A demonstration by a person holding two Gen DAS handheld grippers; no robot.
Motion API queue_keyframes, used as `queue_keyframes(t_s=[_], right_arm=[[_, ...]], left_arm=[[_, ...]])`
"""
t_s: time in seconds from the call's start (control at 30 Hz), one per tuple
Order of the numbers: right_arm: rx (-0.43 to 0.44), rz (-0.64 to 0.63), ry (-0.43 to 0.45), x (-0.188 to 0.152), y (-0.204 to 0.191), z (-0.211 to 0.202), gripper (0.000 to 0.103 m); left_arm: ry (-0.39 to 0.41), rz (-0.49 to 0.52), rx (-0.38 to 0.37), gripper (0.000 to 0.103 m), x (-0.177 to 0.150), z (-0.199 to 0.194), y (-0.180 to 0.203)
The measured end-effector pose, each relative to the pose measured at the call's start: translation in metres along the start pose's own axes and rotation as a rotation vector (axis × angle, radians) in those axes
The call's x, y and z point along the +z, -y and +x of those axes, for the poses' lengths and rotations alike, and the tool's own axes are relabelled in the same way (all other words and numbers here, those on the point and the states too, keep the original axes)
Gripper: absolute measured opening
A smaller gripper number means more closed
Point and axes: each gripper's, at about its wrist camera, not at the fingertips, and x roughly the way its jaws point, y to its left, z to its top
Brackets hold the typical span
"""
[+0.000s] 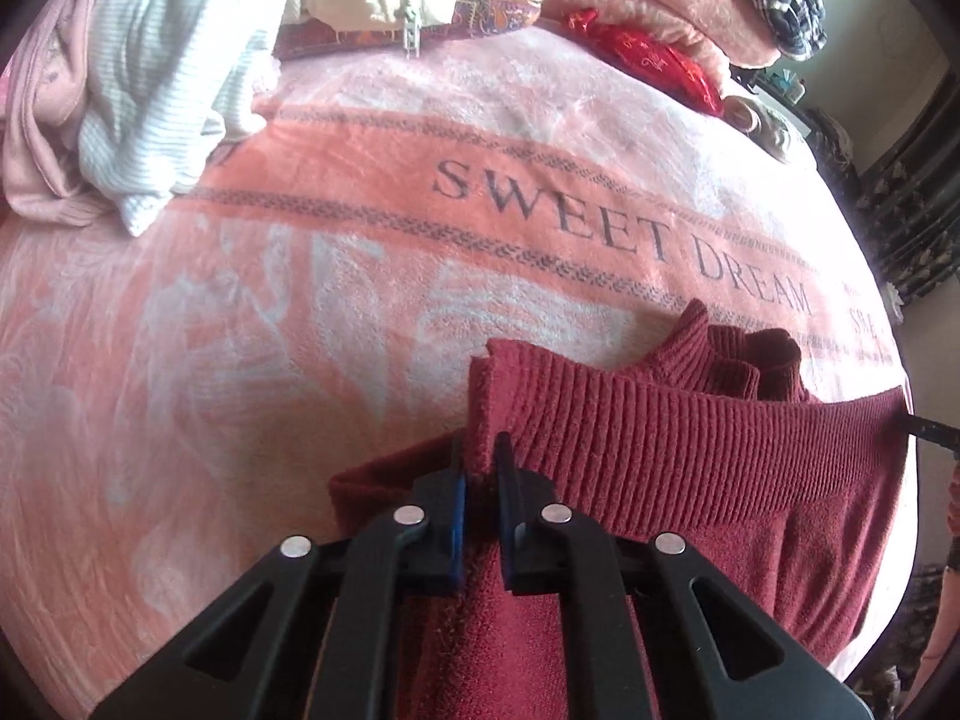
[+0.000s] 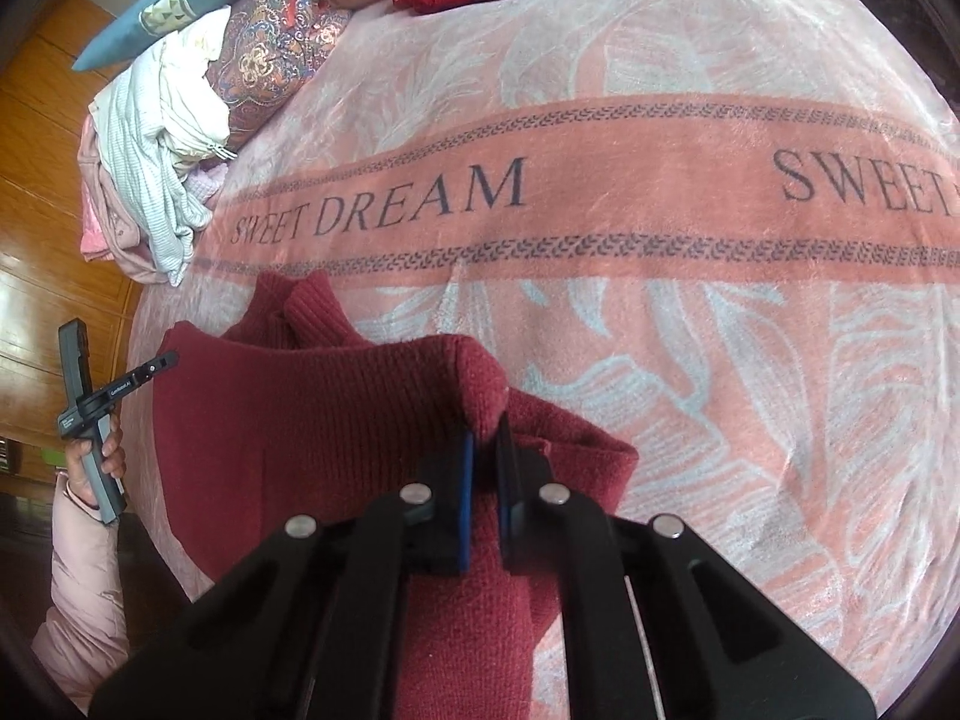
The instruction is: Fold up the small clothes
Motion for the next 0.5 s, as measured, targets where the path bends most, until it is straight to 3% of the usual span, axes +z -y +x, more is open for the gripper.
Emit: queue_keyframes(t_s=[0.17,0.33,0.4,0.5], right_arm=[[-0.050,0.084,-0.075,-0.006,0.024,0.050,0.005],[-0.065,0.097,-0.062,-0.010,0.024,0.051,0.008],[-0.083,0.087,-0.058,-0.010,0.019,0.045,0.011],[-0.135,0.054,-0.025,-0.014,0.007,0.025,0.019]], left_arm=[[-0.059,-0.007,0.061,0.009,-0.009,0.043,-0.009],[-0.030,0.014,0.091,0.012,-0.014,0.047,-0.005],[-0.032,0.031,0.118,0.016,-0.013,0.044,-0.001],[-0.022,0.036,0.160,0.034,-0.014,0.035,0.003]])
